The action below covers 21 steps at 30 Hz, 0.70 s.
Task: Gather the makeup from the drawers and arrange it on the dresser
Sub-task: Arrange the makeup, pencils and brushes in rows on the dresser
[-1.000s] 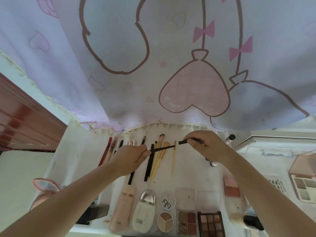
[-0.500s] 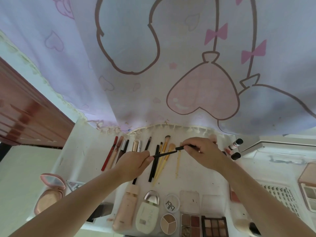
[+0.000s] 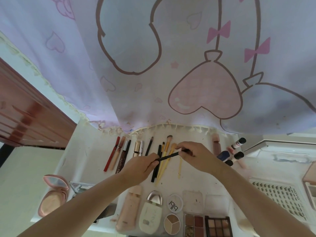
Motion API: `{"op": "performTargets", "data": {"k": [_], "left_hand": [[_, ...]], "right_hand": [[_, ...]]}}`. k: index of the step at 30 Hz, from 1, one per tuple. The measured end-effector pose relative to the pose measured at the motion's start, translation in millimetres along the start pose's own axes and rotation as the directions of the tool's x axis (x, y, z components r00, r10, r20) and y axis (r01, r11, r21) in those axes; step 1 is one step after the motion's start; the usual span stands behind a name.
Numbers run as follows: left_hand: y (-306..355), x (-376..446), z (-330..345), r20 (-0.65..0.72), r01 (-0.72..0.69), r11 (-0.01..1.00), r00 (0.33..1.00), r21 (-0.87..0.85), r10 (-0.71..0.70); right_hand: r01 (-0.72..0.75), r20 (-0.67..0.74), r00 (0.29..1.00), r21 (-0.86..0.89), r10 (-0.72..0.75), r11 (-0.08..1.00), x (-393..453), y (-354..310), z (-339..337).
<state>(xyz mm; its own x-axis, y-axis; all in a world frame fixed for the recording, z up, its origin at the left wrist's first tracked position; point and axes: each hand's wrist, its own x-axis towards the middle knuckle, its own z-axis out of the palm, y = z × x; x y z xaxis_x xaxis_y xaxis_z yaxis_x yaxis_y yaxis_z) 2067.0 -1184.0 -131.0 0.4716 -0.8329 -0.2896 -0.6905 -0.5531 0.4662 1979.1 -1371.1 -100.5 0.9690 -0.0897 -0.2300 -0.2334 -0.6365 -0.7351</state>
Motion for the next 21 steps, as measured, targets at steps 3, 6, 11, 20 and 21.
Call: {"op": "performTargets", "data": {"k": [3,6,11,20,21], "left_hand": [[-1.4,-1.9,8.6,0.015,0.038,0.995,0.999,-0.096,-0.036],[-4.7,-0.2,22.7,-0.096,0.052,0.996,0.994,-0.076,-0.059],[-15.9,1.4,41.0,-0.325,0.115,0.992,0.941,0.052,-0.092],[-11.9,22.4,44.1,-0.051,0.49,0.87,0.872,0.051,-0.487],[-12.8,25.4,45.7,-0.023,0.517,0.852,0.856,0.089,-0.517]], "right_hand": [[-0.047,0.056,0.997,0.042,0.045,0.998,8.3,-1.7,11.3],[-0.049,0.093,0.995,0.06,0.044,0.997,15.8,-2.5,21.6],[-0.062,0.005,0.998,0.039,0.062,0.997,23.9,10.5,28.0],[-0.211,-0.111,0.973,-0.082,0.202,0.974,11.9,54.4,31.6],[-0.25,-0.077,0.967,-0.141,0.242,0.958,10.3,59.4,34.5]]}}
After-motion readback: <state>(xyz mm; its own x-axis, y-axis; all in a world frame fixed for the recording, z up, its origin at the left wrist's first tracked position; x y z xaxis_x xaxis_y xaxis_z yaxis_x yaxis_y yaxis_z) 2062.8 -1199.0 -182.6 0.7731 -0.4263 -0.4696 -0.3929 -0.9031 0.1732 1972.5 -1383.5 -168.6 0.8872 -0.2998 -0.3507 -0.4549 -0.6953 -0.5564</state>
